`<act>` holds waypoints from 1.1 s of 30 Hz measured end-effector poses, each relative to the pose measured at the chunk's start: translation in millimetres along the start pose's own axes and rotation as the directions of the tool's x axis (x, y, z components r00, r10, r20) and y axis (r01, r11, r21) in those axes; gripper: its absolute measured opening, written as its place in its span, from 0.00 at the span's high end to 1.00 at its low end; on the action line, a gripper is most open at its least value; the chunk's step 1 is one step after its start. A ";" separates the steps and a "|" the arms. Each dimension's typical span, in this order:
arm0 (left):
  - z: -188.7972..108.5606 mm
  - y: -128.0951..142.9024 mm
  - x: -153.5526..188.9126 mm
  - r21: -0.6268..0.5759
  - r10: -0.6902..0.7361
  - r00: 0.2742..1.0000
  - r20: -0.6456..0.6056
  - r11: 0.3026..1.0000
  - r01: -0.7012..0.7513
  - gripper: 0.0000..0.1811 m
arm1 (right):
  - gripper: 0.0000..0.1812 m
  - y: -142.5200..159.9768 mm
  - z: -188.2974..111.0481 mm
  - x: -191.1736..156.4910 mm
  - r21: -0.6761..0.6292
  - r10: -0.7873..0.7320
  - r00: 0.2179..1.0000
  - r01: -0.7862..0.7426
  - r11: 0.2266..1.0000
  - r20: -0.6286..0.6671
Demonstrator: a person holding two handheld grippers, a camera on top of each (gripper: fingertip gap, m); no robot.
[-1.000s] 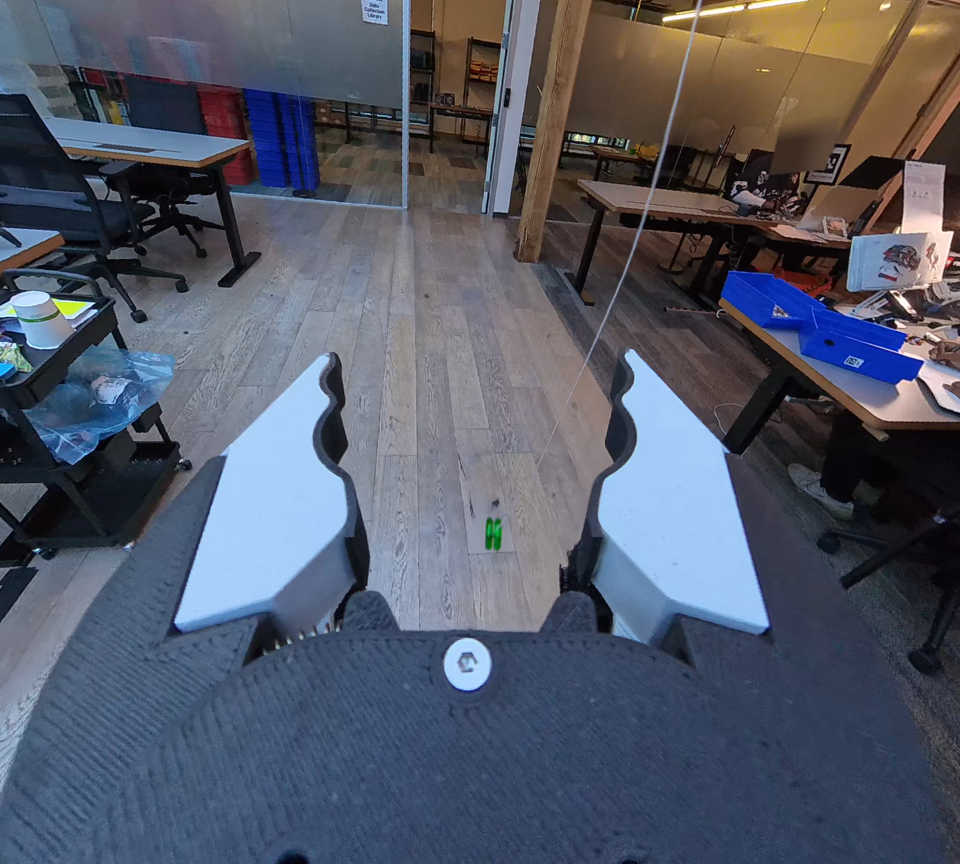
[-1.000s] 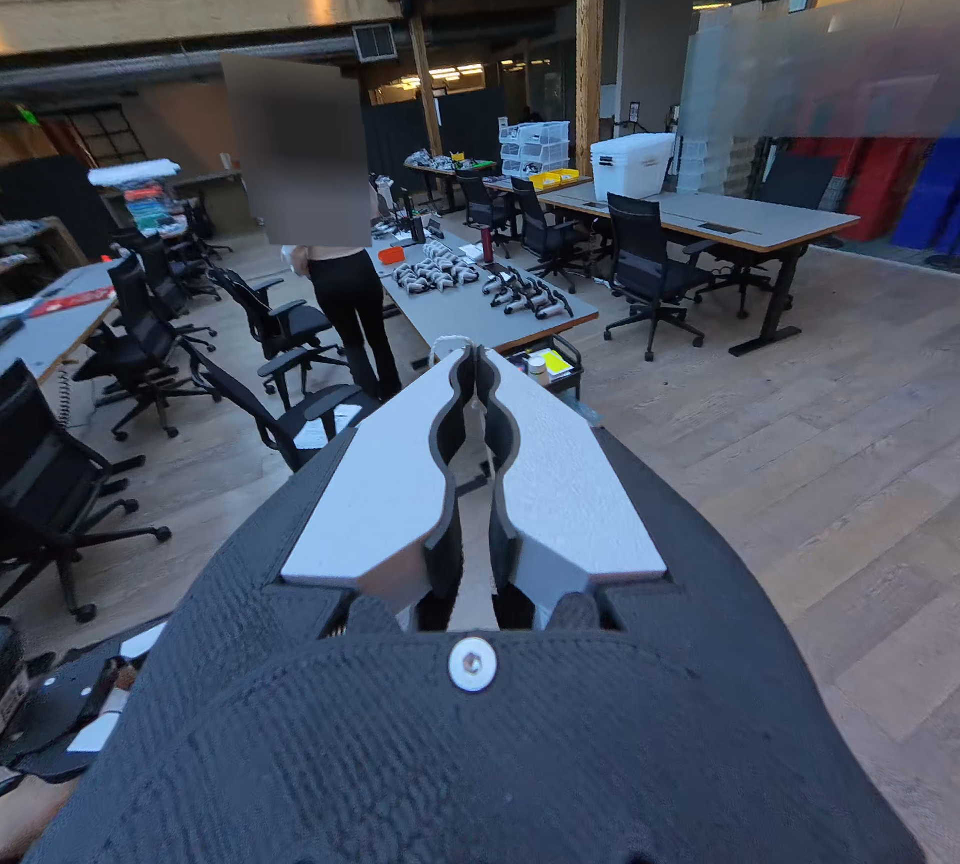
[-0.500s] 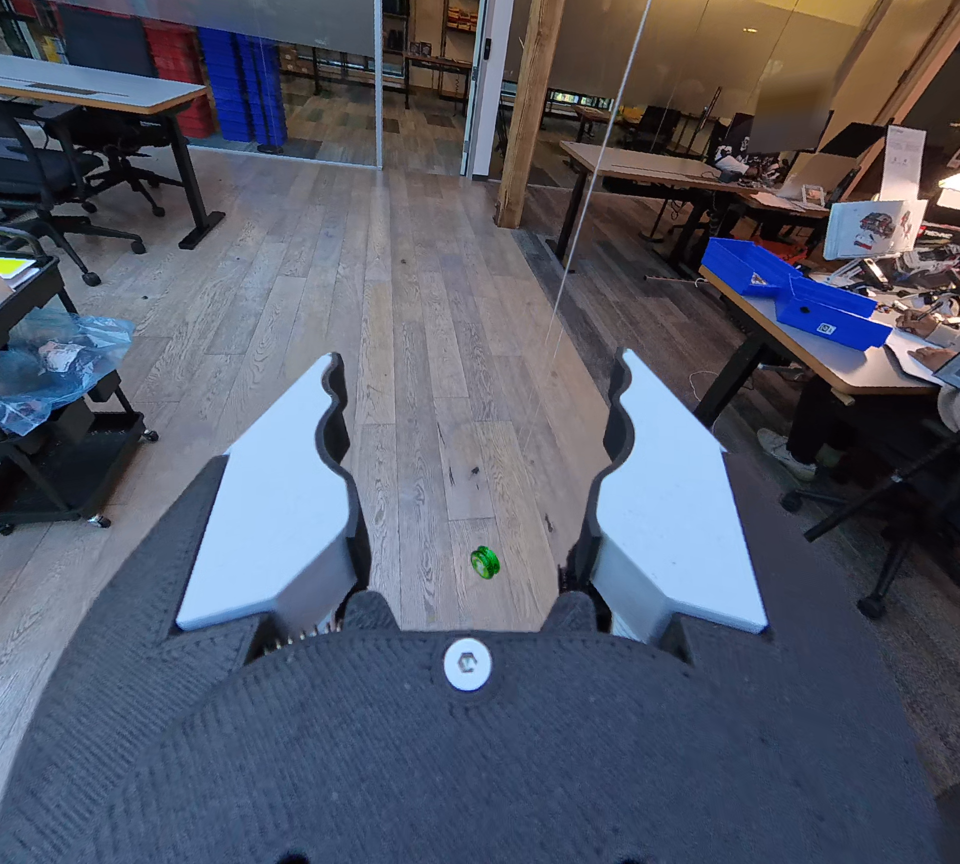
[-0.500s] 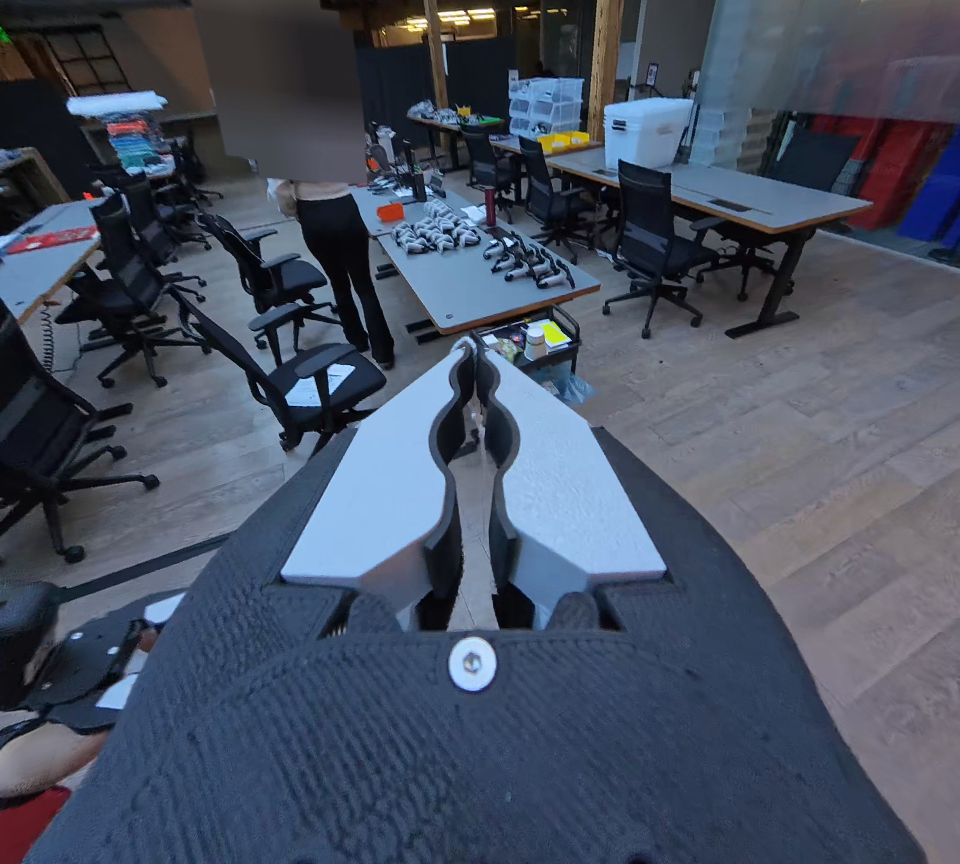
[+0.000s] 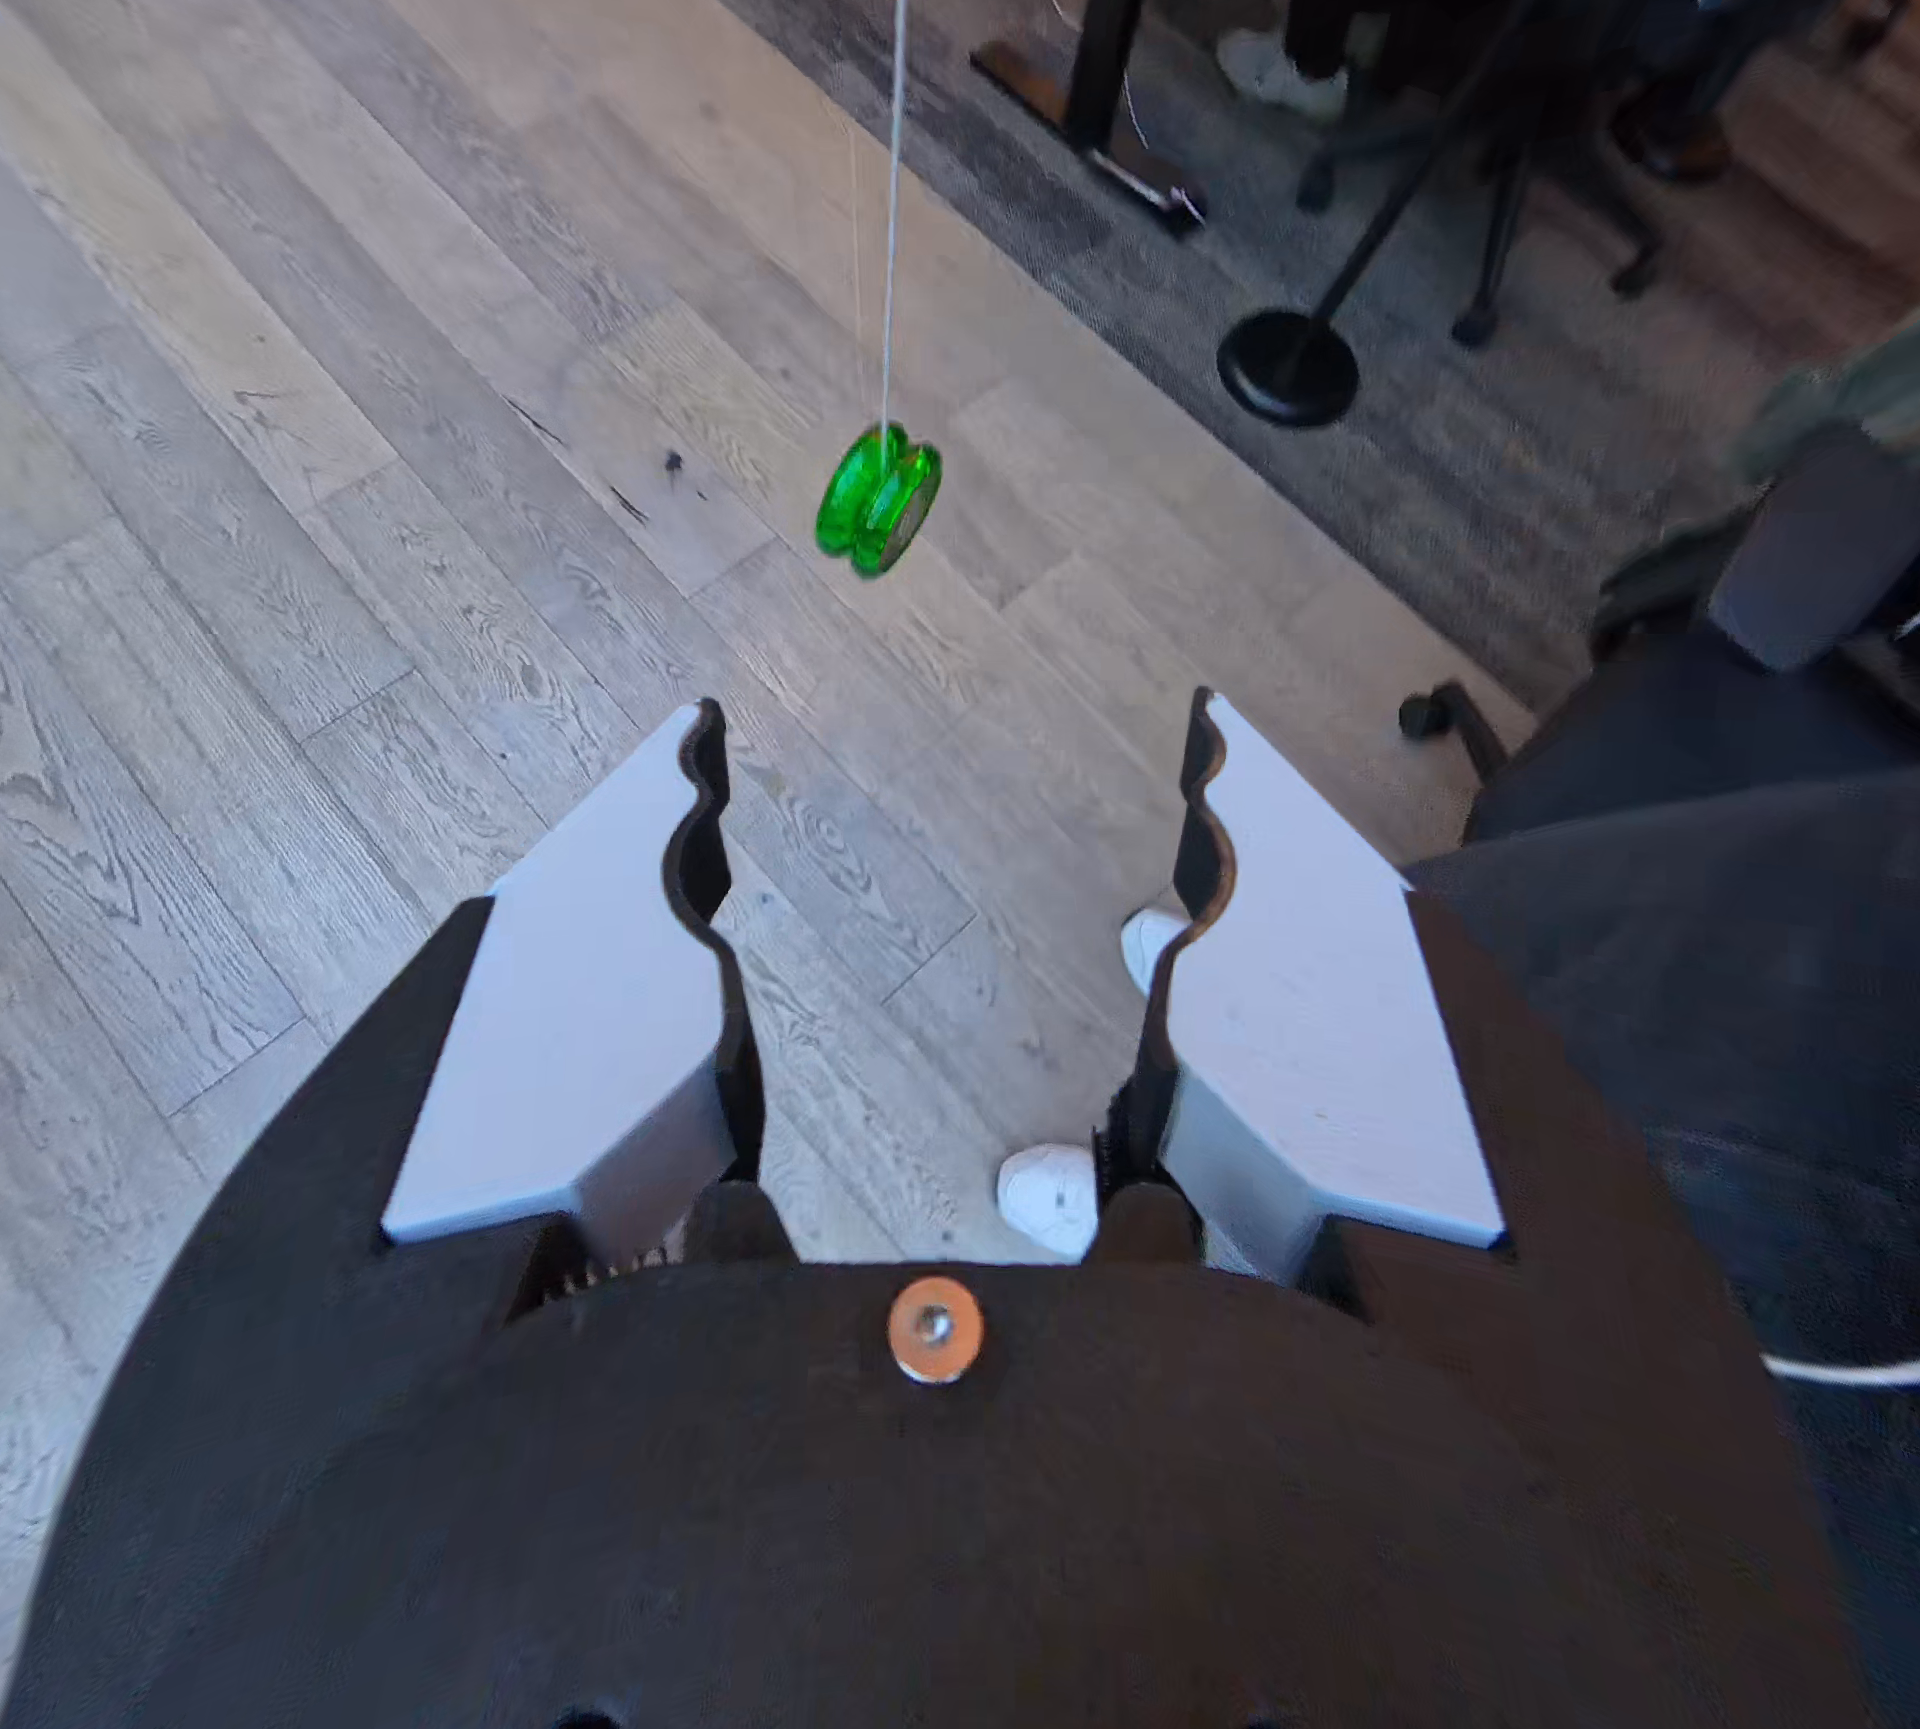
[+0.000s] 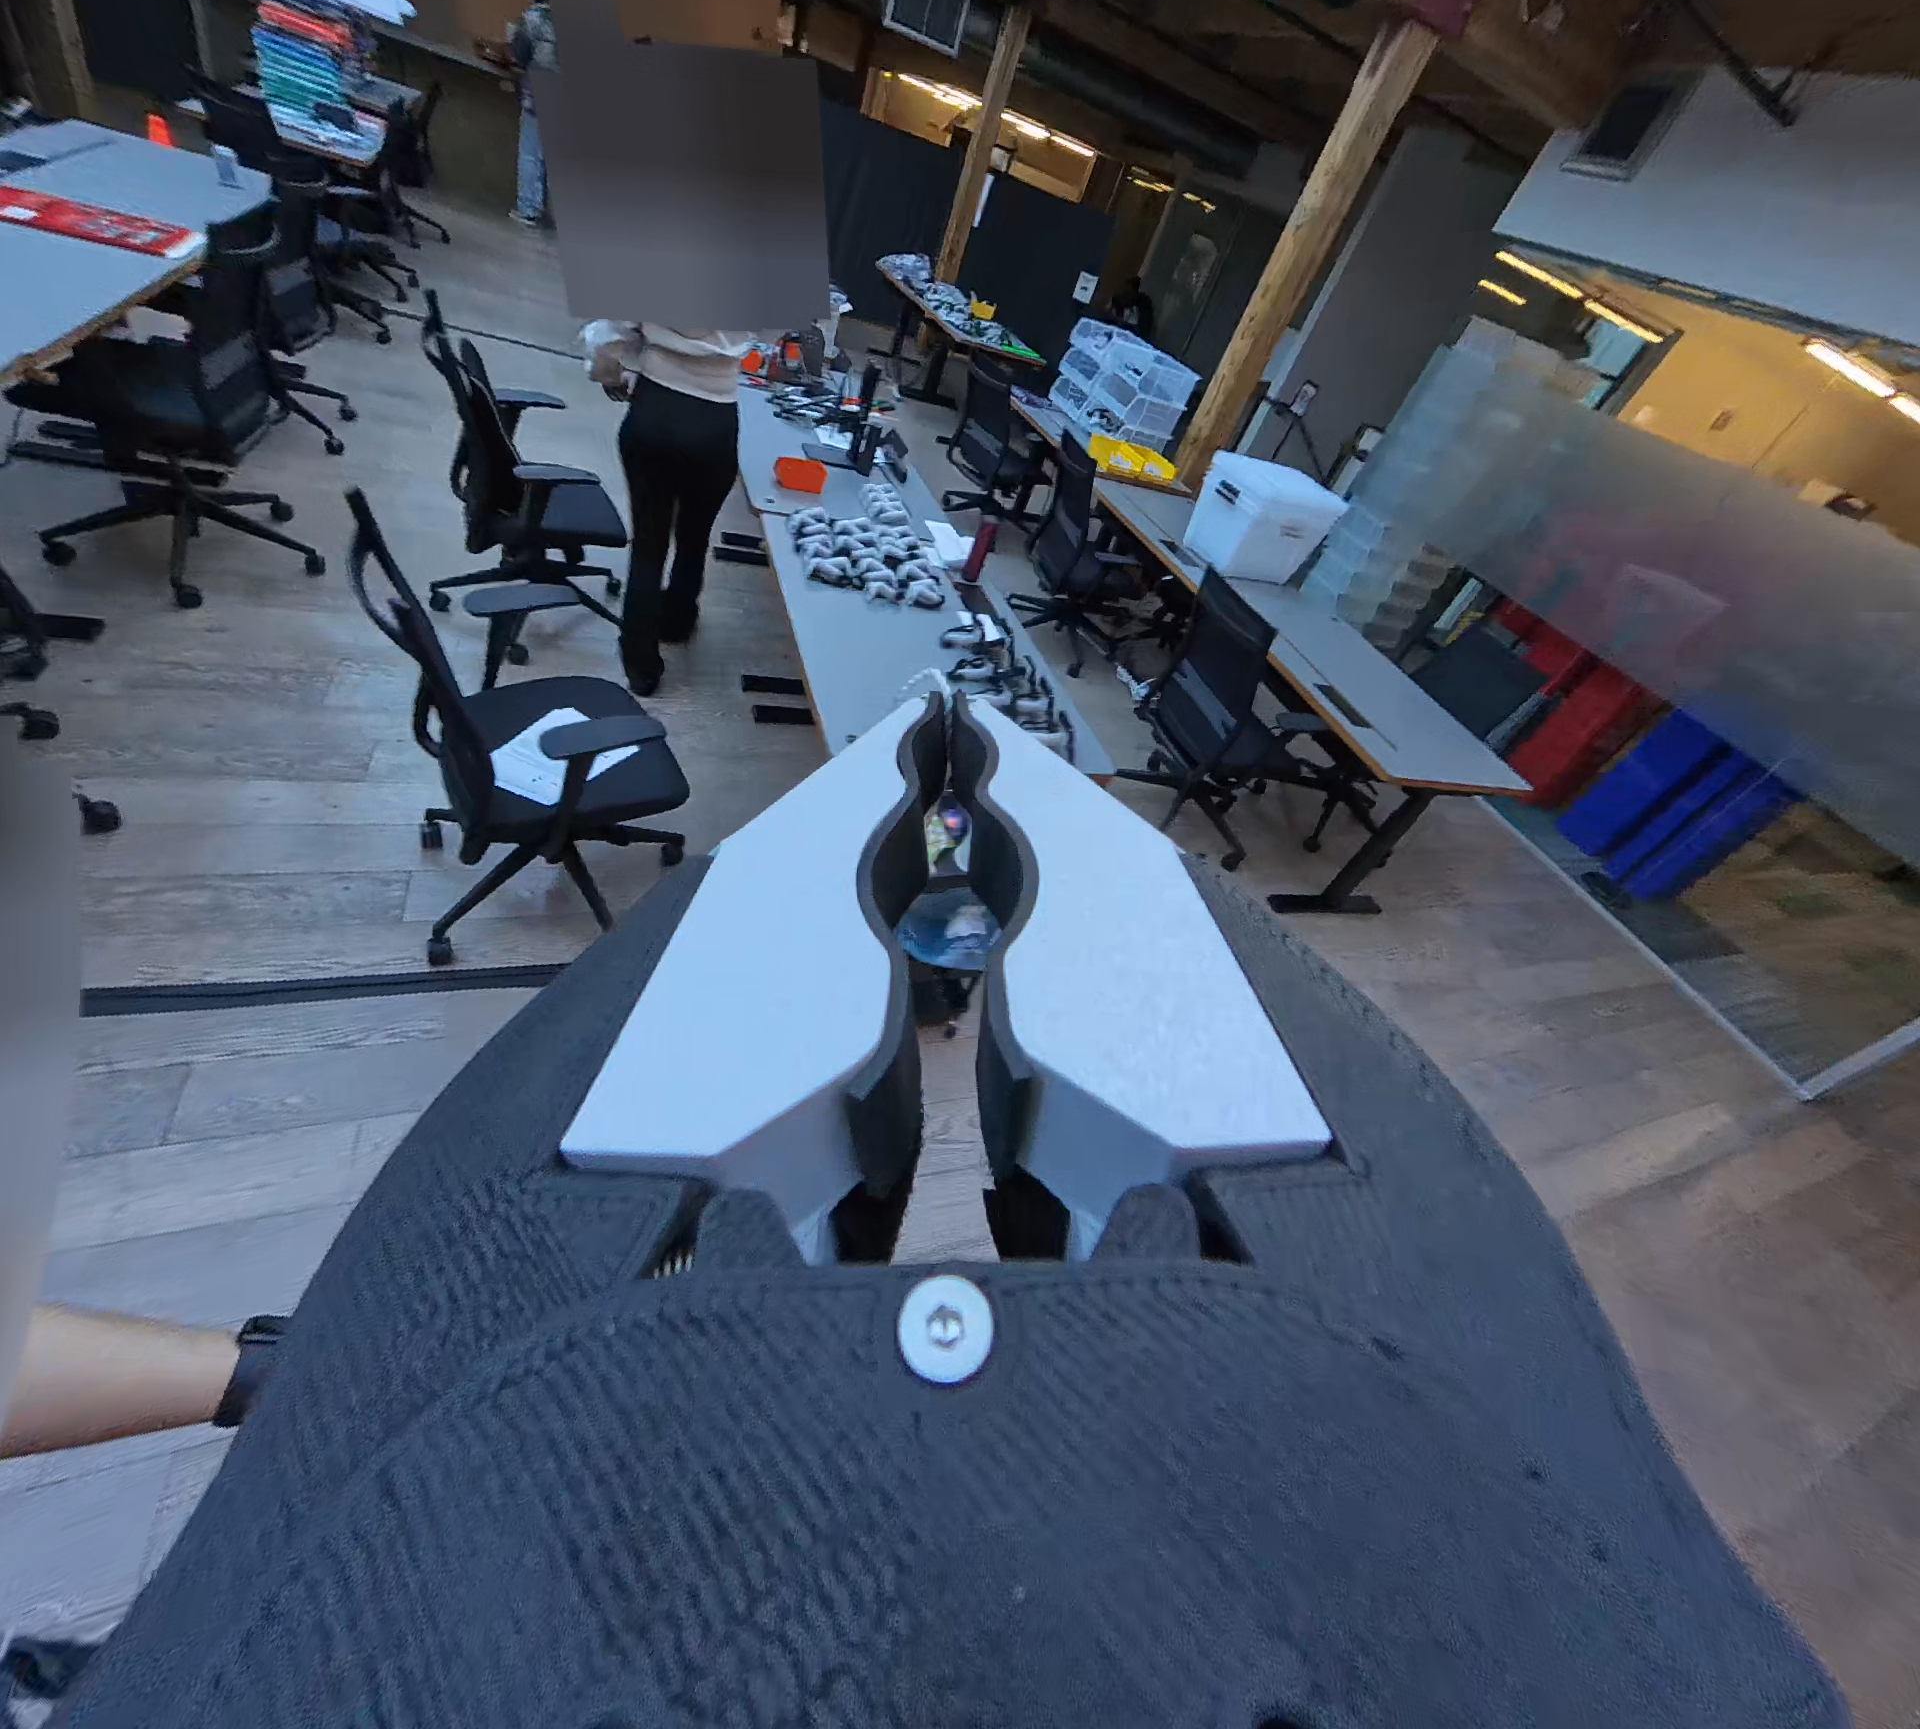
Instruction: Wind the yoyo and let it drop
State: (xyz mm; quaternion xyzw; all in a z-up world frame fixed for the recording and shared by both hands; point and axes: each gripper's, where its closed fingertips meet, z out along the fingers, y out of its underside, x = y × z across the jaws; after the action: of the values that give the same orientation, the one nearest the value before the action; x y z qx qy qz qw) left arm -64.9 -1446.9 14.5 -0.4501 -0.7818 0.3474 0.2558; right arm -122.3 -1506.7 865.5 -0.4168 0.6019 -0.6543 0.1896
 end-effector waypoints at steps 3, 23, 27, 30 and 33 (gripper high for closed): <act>6.9 0.4 -8.8 -0.025 0.023 0.999 -0.024 0.999 -0.024 0.45 | 1.00 -59.1 -23.3 11.7 -0.004 -0.062 0.992 0.062 0.998 -0.107; -13.7 -48.0 6.8 0.258 -0.151 0.985 -0.088 0.951 0.169 0.67 | 1.00 -120.9 -78.8 44.2 0.062 -0.103 0.954 0.125 0.990 -0.283; -28.0 -59.7 0.2 0.324 -0.159 0.984 -0.079 0.930 0.177 0.67 | 1.00 -136.5 -92.6 39.8 0.120 -0.088 0.958 0.125 0.985 -0.272; -40.6 -76.4 0.0 0.388 -0.171 0.980 -0.096 0.901 0.196 0.68 | 1.00 -134.3 -93.1 36.1 0.086 -0.121 0.952 0.151 0.985 -0.281; -43.2 -83.3 0.7 0.401 -0.195 0.970 -0.147 0.884 0.239 0.68 | 1.00 -143.0 -93.1 29.0 0.116 -0.118 0.955 0.155 0.981 -0.273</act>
State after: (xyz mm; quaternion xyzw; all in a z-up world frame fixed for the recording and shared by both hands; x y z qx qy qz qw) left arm -78.3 -1462.1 106.2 -0.3122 -0.7210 0.4515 0.4229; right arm -174.9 -1440.8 1016.6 -0.3524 0.5454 -0.7552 0.0896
